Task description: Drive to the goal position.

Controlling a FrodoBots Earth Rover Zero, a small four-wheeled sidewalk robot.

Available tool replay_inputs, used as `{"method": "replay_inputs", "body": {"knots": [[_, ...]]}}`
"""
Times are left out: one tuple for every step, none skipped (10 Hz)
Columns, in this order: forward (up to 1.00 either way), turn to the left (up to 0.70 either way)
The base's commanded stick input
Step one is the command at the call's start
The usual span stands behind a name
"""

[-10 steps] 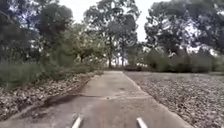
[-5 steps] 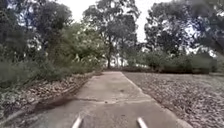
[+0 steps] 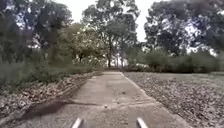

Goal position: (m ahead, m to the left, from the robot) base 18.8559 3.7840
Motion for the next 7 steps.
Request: {"method": "replay_inputs", "body": {"knots": [[0.45, 0.0], [0.45, 0.0], [0.45, 0.0], [0.45, 0.0], [0.45, 0.0], [0.45, 0.0], [0.45, 0.0]]}}
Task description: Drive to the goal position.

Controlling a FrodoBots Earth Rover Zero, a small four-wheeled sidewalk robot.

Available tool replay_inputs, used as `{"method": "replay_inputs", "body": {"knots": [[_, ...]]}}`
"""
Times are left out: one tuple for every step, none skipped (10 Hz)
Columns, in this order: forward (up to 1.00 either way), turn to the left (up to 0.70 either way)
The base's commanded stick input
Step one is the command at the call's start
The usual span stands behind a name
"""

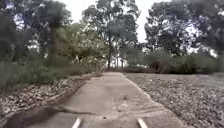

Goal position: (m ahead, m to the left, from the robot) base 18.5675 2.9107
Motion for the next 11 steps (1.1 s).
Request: {"method": "replay_inputs", "body": {"knots": [[0.45, 0.0], [0.45, 0.0], [0.45, 0.0], [0.45, 0.0], [0.45, 0.0], [0.45, 0.0], [0.45, 0.0], [0.45, 0.0], [0.45, 0.0], [0.45, 0.0], [0.45, 0.0]]}}
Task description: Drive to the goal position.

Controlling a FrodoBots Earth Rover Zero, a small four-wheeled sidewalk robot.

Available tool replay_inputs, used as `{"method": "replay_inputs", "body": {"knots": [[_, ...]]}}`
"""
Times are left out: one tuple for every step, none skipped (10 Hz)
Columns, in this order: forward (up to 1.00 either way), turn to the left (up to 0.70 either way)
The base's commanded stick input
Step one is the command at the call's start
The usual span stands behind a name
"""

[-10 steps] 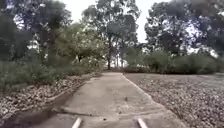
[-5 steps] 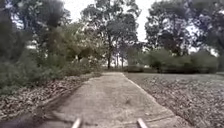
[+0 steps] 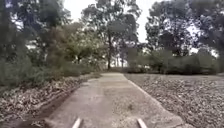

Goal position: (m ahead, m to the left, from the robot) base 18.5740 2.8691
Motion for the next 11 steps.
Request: {"method": "replay_inputs", "body": {"knots": [[0.45, 0.0], [0.45, 0.0], [0.45, 0.0], [0.45, 0.0], [0.45, 0.0], [0.45, 0.0], [0.45, 0.0], [0.45, 0.0], [0.45, 0.0], [0.45, 0.0], [0.45, 0.0]]}}
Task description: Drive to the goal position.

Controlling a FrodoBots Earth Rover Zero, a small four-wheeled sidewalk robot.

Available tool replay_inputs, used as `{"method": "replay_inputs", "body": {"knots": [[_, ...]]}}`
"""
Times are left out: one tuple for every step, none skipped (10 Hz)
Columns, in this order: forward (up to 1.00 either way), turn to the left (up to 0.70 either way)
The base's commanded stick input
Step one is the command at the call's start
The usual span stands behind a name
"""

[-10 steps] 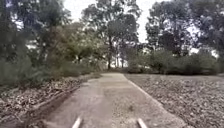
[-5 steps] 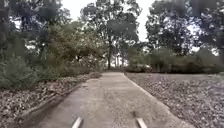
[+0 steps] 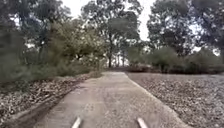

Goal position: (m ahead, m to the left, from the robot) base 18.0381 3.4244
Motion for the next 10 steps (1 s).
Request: {"method": "replay_inputs", "body": {"knots": [[0.45, 0.0], [0.45, 0.0], [0.45, 0.0], [0.45, 0.0], [0.45, 0.0], [0.45, 0.0], [0.45, -0.06], [0.45, -0.14], [0.45, -0.22], [0.45, -0.27]]}}
